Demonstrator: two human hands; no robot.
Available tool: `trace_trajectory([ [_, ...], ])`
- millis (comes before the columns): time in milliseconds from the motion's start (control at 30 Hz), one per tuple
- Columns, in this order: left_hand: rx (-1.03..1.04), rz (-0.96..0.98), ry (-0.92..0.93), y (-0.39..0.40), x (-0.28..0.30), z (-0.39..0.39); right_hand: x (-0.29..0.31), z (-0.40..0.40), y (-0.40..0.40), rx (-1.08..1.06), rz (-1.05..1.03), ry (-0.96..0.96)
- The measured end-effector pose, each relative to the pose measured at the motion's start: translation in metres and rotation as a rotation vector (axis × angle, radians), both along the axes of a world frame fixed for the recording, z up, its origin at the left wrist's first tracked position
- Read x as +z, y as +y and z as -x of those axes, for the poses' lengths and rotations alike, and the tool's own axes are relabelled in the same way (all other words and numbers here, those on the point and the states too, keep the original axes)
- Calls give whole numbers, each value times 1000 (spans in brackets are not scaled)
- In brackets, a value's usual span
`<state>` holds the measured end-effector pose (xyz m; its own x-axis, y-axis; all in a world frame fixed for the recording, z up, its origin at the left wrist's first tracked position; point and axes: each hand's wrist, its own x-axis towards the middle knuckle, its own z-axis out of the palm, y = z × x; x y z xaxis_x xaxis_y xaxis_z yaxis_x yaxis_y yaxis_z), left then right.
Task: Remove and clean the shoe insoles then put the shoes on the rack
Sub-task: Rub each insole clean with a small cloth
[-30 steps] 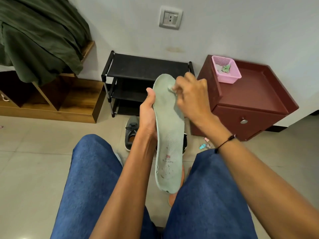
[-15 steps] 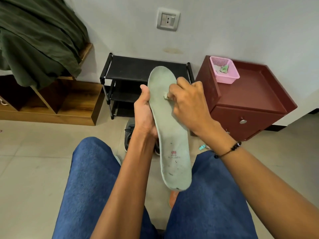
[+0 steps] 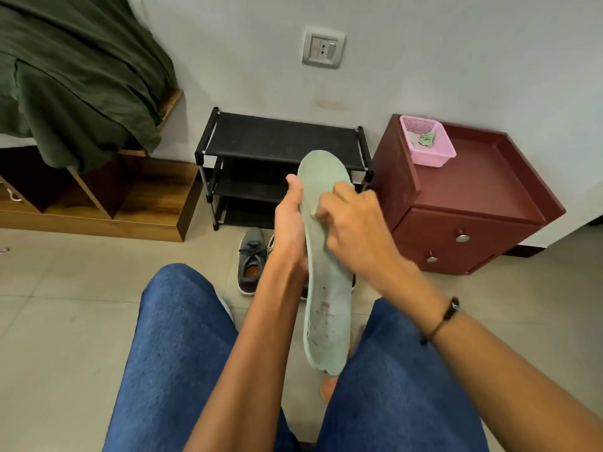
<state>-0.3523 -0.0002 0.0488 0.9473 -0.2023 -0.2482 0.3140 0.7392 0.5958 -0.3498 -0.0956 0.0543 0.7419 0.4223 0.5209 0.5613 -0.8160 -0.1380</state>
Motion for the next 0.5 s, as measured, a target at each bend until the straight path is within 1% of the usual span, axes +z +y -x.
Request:
trace_trajectory([
  [167,-52,-20,-45,-7,-3,-1,16,-36,-16,-170,33,12],
  [233,-60,-24,-50,-8,-2,1,21,-45,-22,-221,-47,60],
  [267,-72,-10,-51,-7,-2,1,23,-45,-23,-219,-108,53],
  [367,-33,36,-50,-5,-3,-1,21,-27,-15,-68,-213,-4],
  [433,-3,77,-35,-2,-4,-3,10,-11,-2,43,-180,20],
  [500,11,84,-35,-1,-4,-2,2,-5,4,63,-125,11],
])
